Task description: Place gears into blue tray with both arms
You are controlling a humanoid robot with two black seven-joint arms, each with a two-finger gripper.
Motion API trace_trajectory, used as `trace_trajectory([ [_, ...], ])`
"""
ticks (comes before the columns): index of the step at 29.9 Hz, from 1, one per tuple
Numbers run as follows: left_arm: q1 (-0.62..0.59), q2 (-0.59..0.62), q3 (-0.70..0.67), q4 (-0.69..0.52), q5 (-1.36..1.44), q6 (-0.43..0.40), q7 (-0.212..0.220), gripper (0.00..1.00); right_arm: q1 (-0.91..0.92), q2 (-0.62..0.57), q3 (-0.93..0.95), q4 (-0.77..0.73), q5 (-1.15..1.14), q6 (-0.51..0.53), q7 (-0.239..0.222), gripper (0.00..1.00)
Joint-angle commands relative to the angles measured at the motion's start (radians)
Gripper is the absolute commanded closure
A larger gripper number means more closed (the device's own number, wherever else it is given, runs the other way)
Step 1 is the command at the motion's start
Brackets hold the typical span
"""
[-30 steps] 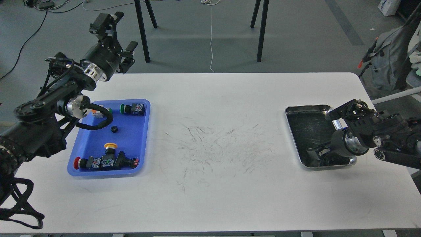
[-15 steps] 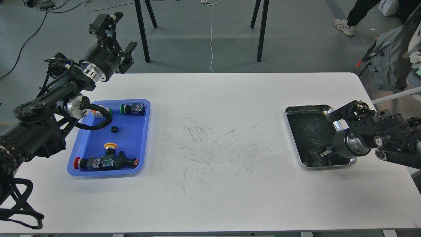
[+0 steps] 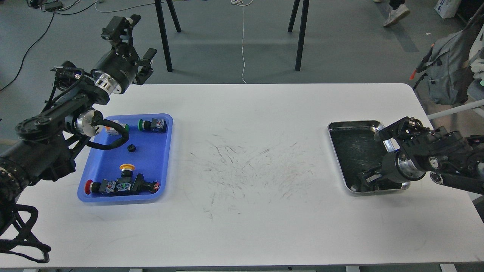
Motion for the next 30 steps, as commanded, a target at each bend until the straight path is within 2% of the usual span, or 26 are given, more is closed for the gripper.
trace_trajectory([
  [1, 0.001, 0.000, 0.000, 0.000, 0.000, 0.000, -0.002, 0.00, 0.002, 0.004, -0.001, -0.002, -0.003, 0.002, 0.001, 0.74],
  [10, 0.005, 0.000, 0.000, 0.000, 0.000, 0.000, -0.002, 0.00, 0.002, 0.006, 0.000, -0.002, -0.021, 0.000, 0.002, 0.98],
  [15, 0.008, 0.000, 0.001, 0.000, 0.002, -0.002, -0.002, 0.00, 0.011, 0.006, 0.002, 0.001, -0.020, 0.000, 0.004, 0.99],
  [19, 0.008, 0.002, 0.005, 0.000, 0.002, 0.000, -0.002, 0.00, 0.046, 0.006, 0.019, 0.001, -0.012, -0.003, 0.031, 0.99],
  [23, 0.011, 0.003, 0.005, 0.000, 0.002, 0.000, -0.002, 0.00, 0.095, 0.008, 0.036, -0.002, -0.003, -0.016, 0.033, 0.99],
  [28, 0.021, 0.006, 0.005, 0.000, 0.000, -0.002, -0.002, 0.00, 0.098, 0.012, 0.137, -0.001, 0.000, -0.102, 0.036, 0.99],
  [30, 0.024, 0.006, 0.005, 0.000, 0.002, 0.000, -0.002, 0.00, 0.094, 0.029, 0.170, 0.002, 0.002, -0.170, 0.045, 0.99],
])
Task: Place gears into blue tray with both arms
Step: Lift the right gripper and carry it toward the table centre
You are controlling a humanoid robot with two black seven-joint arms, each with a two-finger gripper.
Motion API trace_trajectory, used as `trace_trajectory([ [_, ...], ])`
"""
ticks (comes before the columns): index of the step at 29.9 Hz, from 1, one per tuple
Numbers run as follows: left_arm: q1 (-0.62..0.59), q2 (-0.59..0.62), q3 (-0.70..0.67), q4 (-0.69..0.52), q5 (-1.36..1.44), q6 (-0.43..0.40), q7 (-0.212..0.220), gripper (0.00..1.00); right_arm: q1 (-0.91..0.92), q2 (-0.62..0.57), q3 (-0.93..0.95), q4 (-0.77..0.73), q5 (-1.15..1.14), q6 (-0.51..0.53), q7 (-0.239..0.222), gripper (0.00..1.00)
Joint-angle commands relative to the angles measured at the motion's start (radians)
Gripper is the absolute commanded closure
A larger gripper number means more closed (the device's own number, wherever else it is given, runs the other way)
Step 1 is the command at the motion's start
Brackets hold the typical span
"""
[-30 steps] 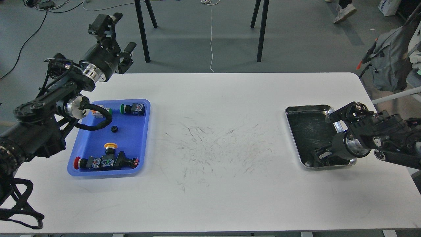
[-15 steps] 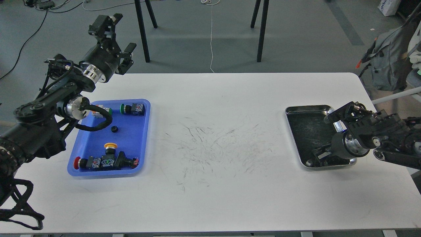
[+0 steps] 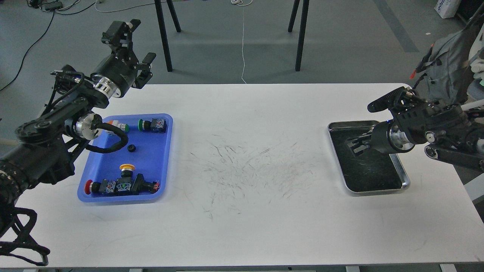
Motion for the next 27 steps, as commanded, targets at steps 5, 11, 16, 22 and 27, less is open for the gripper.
trace_trajectory([
  [5, 0.017, 0.030, 0.000, -0.012, 0.000, 0.001, 0.000, 0.00, -0.039, 0.086, 0.091, 0.014, 0.024, -0.262, 0.058, 0.99],
  [11, 0.017, 0.068, 0.000, -0.012, 0.000, -0.004, -0.002, 0.00, -0.090, 0.201, 0.114, -0.002, 0.015, -0.394, 0.062, 0.99],
  [16, 0.020, 0.078, 0.000, -0.014, 0.000, -0.004, -0.001, 0.00, -0.117, 0.339, 0.113, -0.071, 0.009, -0.457, 0.070, 0.99],
  [22, 0.023, 0.081, -0.002, -0.014, 0.000, -0.004, -0.001, 0.00, -0.179, 0.486, 0.110, -0.168, 0.003, -0.474, 0.098, 0.99],
  [27, 0.024, 0.088, -0.002, -0.014, -0.001, -0.002, -0.002, 0.00, -0.217, 0.588, 0.100, -0.234, 0.001, -0.485, 0.104, 0.99],
])
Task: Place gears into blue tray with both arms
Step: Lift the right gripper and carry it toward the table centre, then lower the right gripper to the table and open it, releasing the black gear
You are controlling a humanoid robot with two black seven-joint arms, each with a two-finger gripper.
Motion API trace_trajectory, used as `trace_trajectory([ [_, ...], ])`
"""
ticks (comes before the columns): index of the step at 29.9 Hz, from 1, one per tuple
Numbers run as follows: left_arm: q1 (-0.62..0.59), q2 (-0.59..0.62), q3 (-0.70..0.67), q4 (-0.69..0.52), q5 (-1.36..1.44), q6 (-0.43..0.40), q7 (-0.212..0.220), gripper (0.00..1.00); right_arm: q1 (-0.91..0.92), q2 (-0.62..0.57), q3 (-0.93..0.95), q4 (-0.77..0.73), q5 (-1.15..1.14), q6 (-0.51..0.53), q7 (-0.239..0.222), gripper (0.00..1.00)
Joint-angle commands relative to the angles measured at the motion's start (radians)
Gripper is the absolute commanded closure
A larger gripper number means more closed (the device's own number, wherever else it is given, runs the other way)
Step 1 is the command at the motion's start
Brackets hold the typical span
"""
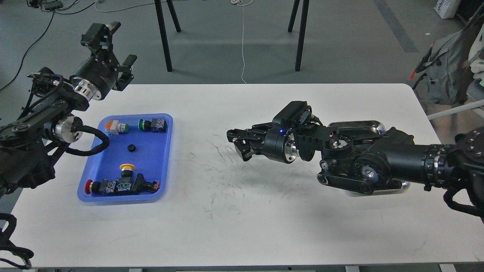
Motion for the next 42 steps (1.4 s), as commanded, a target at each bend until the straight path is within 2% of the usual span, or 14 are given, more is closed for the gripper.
trace_trajectory([
  [1, 0.000, 0.003, 0.000, 0.000, -0.001, 0.001, 0.000, 0.00, -0.027, 0.073, -0.008, -0.053, -0.003, -0.006, 0.007, 0.99],
  [14, 0.000, 0.010, 0.000, 0.000, 0.000, 0.000, 0.000, 0.00, -0.128, 0.100, -0.019, -0.147, -0.061, -0.015, 0.036, 0.99],
  [34, 0.010, 0.016, 0.000, 0.000, -0.001, 0.000, -0.014, 0.00, -0.136, 0.100, -0.042, -0.151, -0.067, -0.010, 0.049, 0.98],
  [37, 0.010, 0.018, 0.000, 0.000, -0.001, 0.000, -0.014, 0.00, -0.137, 0.100, -0.040, -0.159, -0.067, -0.007, 0.049, 0.88],
  [39, 0.011, 0.022, -0.002, 0.000, -0.001, 0.000, -0.014, 0.00, -0.136, 0.100, -0.039, -0.162, -0.064, -0.007, 0.049, 0.85],
  [42, 0.011, 0.027, -0.002, 0.000, -0.001, 0.000, -0.015, 0.00, -0.136, 0.100, -0.039, -0.161, -0.061, -0.009, 0.050, 0.67],
])
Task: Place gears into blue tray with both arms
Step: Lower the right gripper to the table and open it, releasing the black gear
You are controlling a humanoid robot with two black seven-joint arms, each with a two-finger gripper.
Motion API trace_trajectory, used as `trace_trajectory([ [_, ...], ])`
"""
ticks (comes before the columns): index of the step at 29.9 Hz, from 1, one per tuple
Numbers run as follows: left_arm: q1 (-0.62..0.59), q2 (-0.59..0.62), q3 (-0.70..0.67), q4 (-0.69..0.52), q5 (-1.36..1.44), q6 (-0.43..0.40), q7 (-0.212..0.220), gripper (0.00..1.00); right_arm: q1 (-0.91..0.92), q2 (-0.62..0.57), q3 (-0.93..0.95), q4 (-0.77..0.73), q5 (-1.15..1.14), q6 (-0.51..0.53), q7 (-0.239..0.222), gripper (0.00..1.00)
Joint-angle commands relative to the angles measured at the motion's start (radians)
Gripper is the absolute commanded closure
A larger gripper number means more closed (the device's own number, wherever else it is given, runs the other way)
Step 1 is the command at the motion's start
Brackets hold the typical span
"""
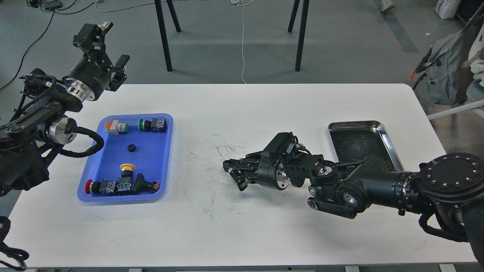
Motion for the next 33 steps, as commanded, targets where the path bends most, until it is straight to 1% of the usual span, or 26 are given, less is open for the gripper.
trace_trajectory([
  [1, 0.000, 0.004, -0.001, 0.000, 0.000, 0.000, -0.001, 0.00, 0.000, 0.000, 0.001, 0.000, 0.004, -0.001, 0.001, 0.66],
  [4, 0.000, 0.006, -0.001, 0.000, 0.000, 0.000, -0.001, 0.00, 0.000, 0.000, 0.003, -0.002, 0.004, -0.002, 0.001, 0.64],
  [6, 0.002, 0.006, -0.001, 0.000, 0.000, 0.000, -0.001, 0.00, -0.004, 0.000, 0.003, -0.006, 0.006, -0.004, 0.001, 0.58],
  [8, 0.008, 0.004, -0.001, 0.000, 0.000, 0.001, -0.001, 0.00, -0.006, 0.000, 0.003, -0.006, 0.007, -0.006, 0.001, 0.56],
  [11, 0.010, 0.004, -0.004, 0.000, -0.003, -0.005, -0.004, 0.00, -0.010, 0.000, 0.012, -0.006, 0.015, -0.007, 0.001, 0.51],
  [12, 0.010, 0.004, -0.004, 0.000, -0.008, -0.008, -0.003, 0.00, -0.012, 0.000, 0.013, -0.006, 0.015, -0.007, 0.001, 0.51],
  [14, 0.011, 0.006, -0.004, 0.000, -0.021, -0.029, -0.001, 0.00, -0.010, 0.000, 0.018, -0.006, 0.018, -0.007, 0.001, 0.51],
  [18, 0.013, 0.004, -0.010, 0.000, -0.070, -0.107, -0.020, 0.00, -0.001, 0.000, 0.035, -0.006, 0.020, -0.009, 0.001, 0.50],
  [22, 0.023, -0.002, -0.016, -0.002, -0.098, -0.124, -0.020, 0.00, 0.005, 0.000, 0.127, -0.006, 0.023, -0.004, 0.001, 0.44],
  [23, 0.028, 0.000, -0.019, -0.008, -0.101, -0.129, -0.020, 0.00, 0.006, 0.000, 0.150, -0.006, 0.029, -0.003, 0.001, 0.40],
  [25, 0.033, 0.001, -0.021, -0.031, -0.104, -0.124, -0.020, 0.00, 0.022, 0.000, 0.197, -0.006, 0.082, 0.008, 0.000, 0.30],
  [29, 0.033, 0.004, -0.013, -0.075, -0.091, -0.115, -0.020, 0.00, 0.082, 0.000, 0.219, 0.006, 0.277, 0.059, 0.000, 0.28],
  [31, 0.031, 0.004, -0.009, -0.080, -0.087, -0.115, -0.020, 0.00, 0.097, 0.000, 0.225, 0.003, 0.326, 0.062, 0.000, 0.25],
  [33, 0.031, 0.004, -0.007, -0.083, -0.087, -0.117, -0.020, 0.00, 0.115, 0.000, 0.246, 0.003, 0.355, 0.065, 0.000, 0.24],
])
